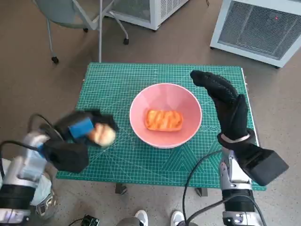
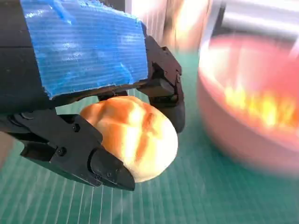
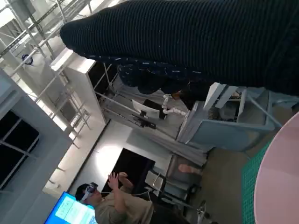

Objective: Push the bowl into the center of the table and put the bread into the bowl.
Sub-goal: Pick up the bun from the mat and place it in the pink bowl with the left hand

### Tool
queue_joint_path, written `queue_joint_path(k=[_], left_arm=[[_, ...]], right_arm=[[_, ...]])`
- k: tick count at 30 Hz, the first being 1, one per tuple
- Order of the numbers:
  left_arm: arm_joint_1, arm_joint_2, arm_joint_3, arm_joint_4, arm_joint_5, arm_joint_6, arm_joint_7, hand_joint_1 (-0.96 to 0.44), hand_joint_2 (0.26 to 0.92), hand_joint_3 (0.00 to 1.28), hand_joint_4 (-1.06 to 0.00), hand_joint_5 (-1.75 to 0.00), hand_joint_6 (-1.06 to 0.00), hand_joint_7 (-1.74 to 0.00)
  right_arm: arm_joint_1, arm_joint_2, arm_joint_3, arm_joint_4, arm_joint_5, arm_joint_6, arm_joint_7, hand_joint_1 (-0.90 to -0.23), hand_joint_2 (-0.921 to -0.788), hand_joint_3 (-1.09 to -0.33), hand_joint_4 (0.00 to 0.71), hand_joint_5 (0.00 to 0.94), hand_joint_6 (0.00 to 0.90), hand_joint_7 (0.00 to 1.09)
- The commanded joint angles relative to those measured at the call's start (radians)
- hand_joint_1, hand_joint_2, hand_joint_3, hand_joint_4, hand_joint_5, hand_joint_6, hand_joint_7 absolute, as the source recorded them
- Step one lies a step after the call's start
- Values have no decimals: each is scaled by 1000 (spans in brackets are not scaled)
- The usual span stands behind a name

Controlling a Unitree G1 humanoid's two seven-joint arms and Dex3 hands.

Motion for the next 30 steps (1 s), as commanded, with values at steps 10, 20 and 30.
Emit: queue_joint_path(k=[10,20,30], left_arm=[[-185,-128,19,-107,-28,28,90,1,920,104,-645,-1294,-601,-1114],[-304,-283,-92,-23,69,1,172,1,918,52,-718,-1208,-655,-1062],[-386,-392,-203,185,138,-71,216,0,920,33,-751,-1110,-646,-1131]], right_arm=[[7,-2,-4,24,-1,8,6,-716,-921,-750,119,1,-1,402],[18,-4,-4,8,-5,8,2,-716,-921,-751,120,1,-1,402],[36,-5,-5,-13,-12,4,-6,-716,-921,-752,120,1,-1,400]])
